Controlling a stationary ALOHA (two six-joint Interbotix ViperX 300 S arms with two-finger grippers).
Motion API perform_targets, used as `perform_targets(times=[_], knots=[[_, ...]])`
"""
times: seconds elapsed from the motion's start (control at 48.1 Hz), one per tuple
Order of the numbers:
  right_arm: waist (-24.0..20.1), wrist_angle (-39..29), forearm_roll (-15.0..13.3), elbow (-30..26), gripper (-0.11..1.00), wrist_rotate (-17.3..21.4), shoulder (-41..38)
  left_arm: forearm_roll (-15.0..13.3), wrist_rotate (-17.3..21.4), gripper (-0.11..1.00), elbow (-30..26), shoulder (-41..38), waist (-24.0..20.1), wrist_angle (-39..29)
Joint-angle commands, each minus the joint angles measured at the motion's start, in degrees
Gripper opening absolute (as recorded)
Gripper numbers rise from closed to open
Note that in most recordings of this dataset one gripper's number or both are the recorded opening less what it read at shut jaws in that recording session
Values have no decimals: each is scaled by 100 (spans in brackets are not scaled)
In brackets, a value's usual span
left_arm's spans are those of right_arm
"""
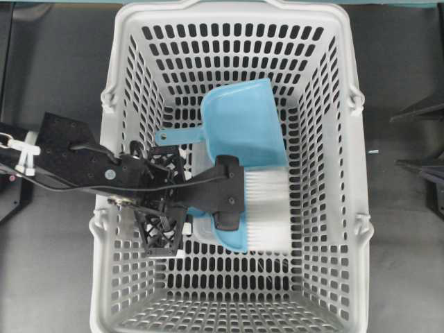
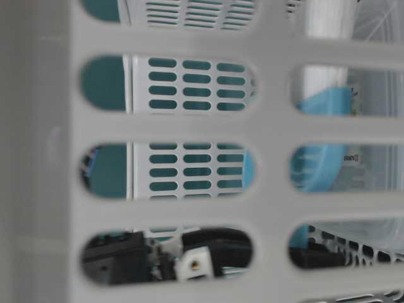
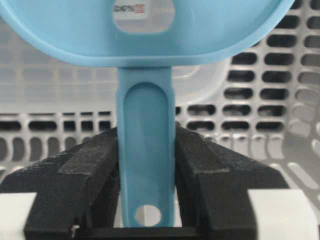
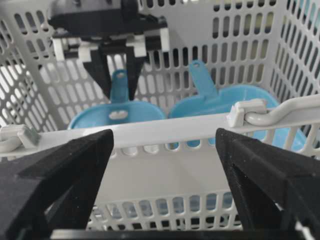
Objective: Pick up the hand brush from the shopping basket with the left arm.
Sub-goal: 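Lift the brush upward out of the basket with the left gripper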
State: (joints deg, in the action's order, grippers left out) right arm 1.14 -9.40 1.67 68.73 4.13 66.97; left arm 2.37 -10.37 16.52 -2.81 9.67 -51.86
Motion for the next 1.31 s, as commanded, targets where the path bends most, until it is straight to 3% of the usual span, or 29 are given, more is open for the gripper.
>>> perform_targets(times=[0.0, 0.166, 0.727, 1.288], knots=[[0, 62, 18, -26, 79, 26, -62, 18, 123, 28, -229, 255, 53, -9], [0, 62, 18, -18, 79, 62, -53, 26, 281, 28, -536, 431, 35, -264], [0, 70, 18, 0, 79, 62, -53, 26, 308, 28, -2417, 932, -308, -2531], [0, 79, 18, -9, 79, 70, -44, 26, 290, 28, -2470, 940, -369, -2646]])
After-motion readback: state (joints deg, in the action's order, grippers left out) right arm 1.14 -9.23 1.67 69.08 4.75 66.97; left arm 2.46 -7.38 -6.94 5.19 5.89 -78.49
